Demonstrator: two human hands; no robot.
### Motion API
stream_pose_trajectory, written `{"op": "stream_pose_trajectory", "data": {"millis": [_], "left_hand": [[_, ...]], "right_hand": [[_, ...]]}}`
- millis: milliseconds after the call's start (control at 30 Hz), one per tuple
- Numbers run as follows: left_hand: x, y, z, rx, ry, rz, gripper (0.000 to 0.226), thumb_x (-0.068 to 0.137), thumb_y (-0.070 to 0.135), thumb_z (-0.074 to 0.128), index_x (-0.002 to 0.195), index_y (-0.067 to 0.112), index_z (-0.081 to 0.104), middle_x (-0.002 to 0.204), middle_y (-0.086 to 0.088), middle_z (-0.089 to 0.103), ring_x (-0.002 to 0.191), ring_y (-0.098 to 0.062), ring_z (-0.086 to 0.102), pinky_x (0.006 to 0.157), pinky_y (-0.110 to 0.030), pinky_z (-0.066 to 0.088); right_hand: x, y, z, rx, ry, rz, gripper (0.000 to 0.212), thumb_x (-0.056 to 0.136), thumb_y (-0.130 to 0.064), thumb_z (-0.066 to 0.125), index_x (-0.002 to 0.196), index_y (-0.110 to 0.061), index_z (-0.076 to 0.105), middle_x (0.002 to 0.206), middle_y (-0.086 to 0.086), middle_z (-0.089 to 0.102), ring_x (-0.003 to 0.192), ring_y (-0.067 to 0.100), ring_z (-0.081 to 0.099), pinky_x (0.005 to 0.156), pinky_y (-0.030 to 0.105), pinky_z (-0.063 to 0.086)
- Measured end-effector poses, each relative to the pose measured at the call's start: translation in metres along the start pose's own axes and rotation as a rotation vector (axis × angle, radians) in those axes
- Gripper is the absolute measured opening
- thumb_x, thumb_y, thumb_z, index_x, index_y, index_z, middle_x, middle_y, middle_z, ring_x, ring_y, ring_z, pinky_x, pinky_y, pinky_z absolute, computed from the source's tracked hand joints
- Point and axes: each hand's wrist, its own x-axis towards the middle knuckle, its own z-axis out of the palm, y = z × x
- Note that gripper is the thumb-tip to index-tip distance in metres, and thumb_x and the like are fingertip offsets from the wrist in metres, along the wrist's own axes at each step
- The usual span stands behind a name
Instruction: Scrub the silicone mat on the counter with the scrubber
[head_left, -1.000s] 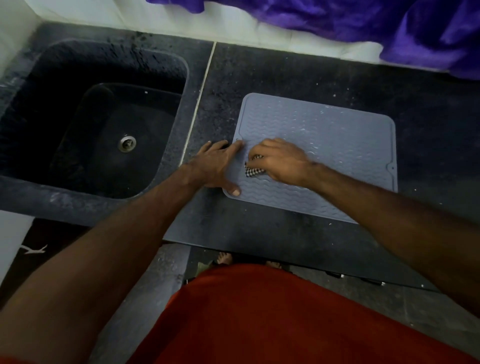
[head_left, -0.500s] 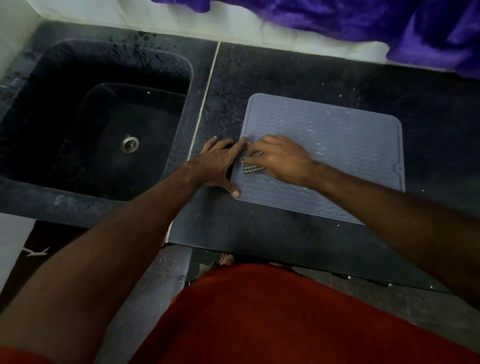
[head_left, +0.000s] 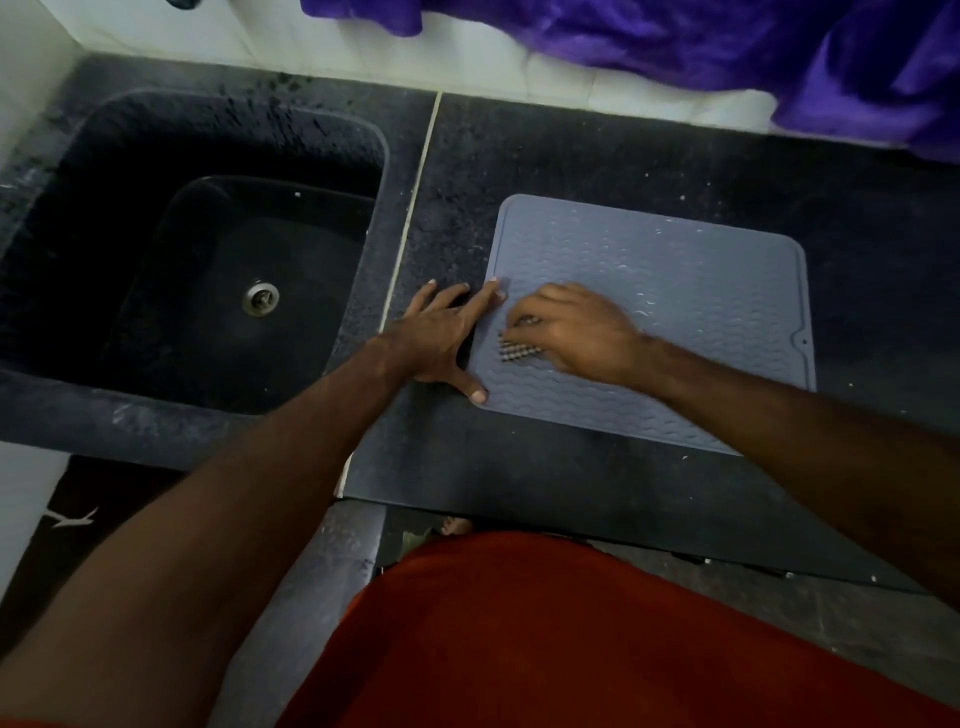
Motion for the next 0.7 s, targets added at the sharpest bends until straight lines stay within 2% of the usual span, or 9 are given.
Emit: {"op": "stream_pose_trajectory", "data": {"millis": [133, 300, 400, 467, 567, 700], "left_hand": [[-0.001, 0.002, -0.001, 0.010, 0.005, 0.001, 0.144, 0.055, 0.075, 0.075, 0.154, 0.022, -0.016, 0.164, -0.002, 0.009, 0.150, -0.024, -0.003, 0.119, -0.049, -0.011], [0.000, -0.002, 0.000, -0.022, -0.002, 0.015, 0.137, 0.059, 0.075, 0.072, 0.154, 0.026, -0.013, 0.164, -0.004, 0.001, 0.149, -0.025, -0.005, 0.118, -0.049, -0.012], [0.000, -0.002, 0.000, -0.022, -0.001, 0.022, 0.136, 0.060, 0.076, 0.071, 0.154, 0.026, -0.013, 0.164, -0.005, 0.000, 0.149, -0.025, -0.005, 0.118, -0.049, -0.013], [0.000, -0.001, 0.000, -0.018, -0.006, 0.021, 0.137, 0.059, 0.077, 0.071, 0.154, 0.027, -0.014, 0.164, -0.005, 0.000, 0.149, -0.025, -0.005, 0.118, -0.049, -0.012], [0.000, -0.001, 0.000, 0.006, -0.009, 0.006, 0.140, 0.056, 0.078, 0.072, 0.154, 0.027, -0.015, 0.164, -0.005, 0.001, 0.150, -0.025, -0.005, 0.118, -0.048, -0.011], [0.001, 0.001, 0.000, 0.029, -0.019, -0.004, 0.140, 0.057, 0.076, 0.073, 0.154, 0.026, -0.015, 0.164, -0.004, 0.000, 0.150, -0.025, -0.005, 0.118, -0.047, -0.011]], "right_hand": [[0.022, -0.028, 0.016, -0.030, -0.043, -0.012, 0.046, 0.078, -0.012, 0.069, 0.122, -0.023, 0.062, 0.127, 0.004, 0.057, 0.117, 0.030, 0.049, 0.088, 0.043, 0.041], [-0.043, 0.016, 0.016, -0.069, -0.056, -0.027, 0.055, 0.067, -0.005, 0.074, 0.119, -0.021, 0.064, 0.121, 0.005, 0.061, 0.108, 0.029, 0.056, 0.083, 0.043, 0.049], [-0.057, 0.025, 0.008, -0.031, -0.088, 0.022, 0.051, 0.066, -0.005, 0.078, 0.113, -0.021, 0.067, 0.115, 0.004, 0.063, 0.103, 0.029, 0.058, 0.079, 0.043, 0.050], [-0.040, 0.014, 0.006, -0.013, -0.041, 0.051, 0.047, 0.070, -0.006, 0.074, 0.114, -0.021, 0.067, 0.115, 0.003, 0.062, 0.103, 0.028, 0.057, 0.081, 0.043, 0.048], [-0.003, -0.019, 0.011, 0.046, 0.038, 0.039, 0.043, 0.075, -0.009, 0.068, 0.116, -0.021, 0.066, 0.116, 0.002, 0.061, 0.104, 0.028, 0.054, 0.083, 0.042, 0.046], [-0.004, -0.033, 0.023, 0.011, 0.000, 0.004, 0.040, 0.079, -0.013, 0.066, 0.118, -0.022, 0.065, 0.118, 0.003, 0.060, 0.105, 0.028, 0.053, 0.082, 0.041, 0.043]]}}
